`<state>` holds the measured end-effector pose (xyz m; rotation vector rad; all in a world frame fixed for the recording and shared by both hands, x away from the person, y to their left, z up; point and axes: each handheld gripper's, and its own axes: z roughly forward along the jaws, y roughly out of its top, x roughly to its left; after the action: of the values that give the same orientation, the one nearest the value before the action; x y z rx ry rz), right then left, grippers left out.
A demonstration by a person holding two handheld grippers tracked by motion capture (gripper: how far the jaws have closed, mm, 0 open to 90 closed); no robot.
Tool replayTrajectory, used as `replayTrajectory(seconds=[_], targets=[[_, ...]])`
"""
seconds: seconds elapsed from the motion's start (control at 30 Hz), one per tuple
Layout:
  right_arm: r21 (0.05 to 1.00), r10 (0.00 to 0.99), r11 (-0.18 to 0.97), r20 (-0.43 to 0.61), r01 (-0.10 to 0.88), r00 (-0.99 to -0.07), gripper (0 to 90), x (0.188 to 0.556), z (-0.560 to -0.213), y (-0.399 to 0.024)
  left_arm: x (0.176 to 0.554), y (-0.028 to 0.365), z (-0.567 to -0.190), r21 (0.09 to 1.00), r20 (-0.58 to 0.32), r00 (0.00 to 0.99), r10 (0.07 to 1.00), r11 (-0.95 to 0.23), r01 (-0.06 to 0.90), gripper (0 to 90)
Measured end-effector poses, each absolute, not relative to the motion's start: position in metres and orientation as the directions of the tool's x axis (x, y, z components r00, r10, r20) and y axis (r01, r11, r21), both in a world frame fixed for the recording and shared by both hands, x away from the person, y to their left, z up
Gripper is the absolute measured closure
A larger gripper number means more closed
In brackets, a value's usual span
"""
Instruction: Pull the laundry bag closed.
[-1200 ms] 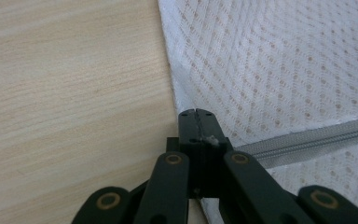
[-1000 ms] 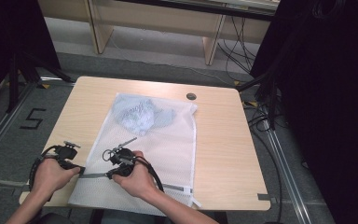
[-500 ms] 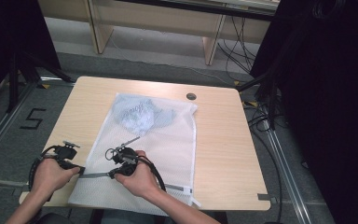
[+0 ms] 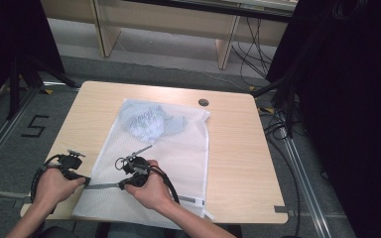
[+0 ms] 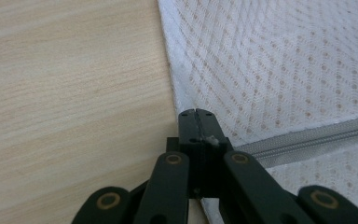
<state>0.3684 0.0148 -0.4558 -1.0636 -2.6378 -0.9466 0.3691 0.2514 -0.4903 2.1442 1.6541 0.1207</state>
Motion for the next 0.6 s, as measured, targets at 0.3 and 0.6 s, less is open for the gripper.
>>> replayTrajectory(seconds=[0.3,0.6], targets=[[0.501,0.583,0.539,0.358,0.677,-0.73,87.1,0.3692,-0.4505,0.0084,0.3689,0.2507,-0.4906,0.386,-0.187,0.283,0.941,-0.195,0.902,89.8],[0.511,0.578,0.54,0.352,0.669,-0.736,87.1,0.3686,-0.4532,0.0049,0.369,0.2503,-0.4904,0.384,-0.186,0.282,0.941,-0.194,0.903,89.8]])
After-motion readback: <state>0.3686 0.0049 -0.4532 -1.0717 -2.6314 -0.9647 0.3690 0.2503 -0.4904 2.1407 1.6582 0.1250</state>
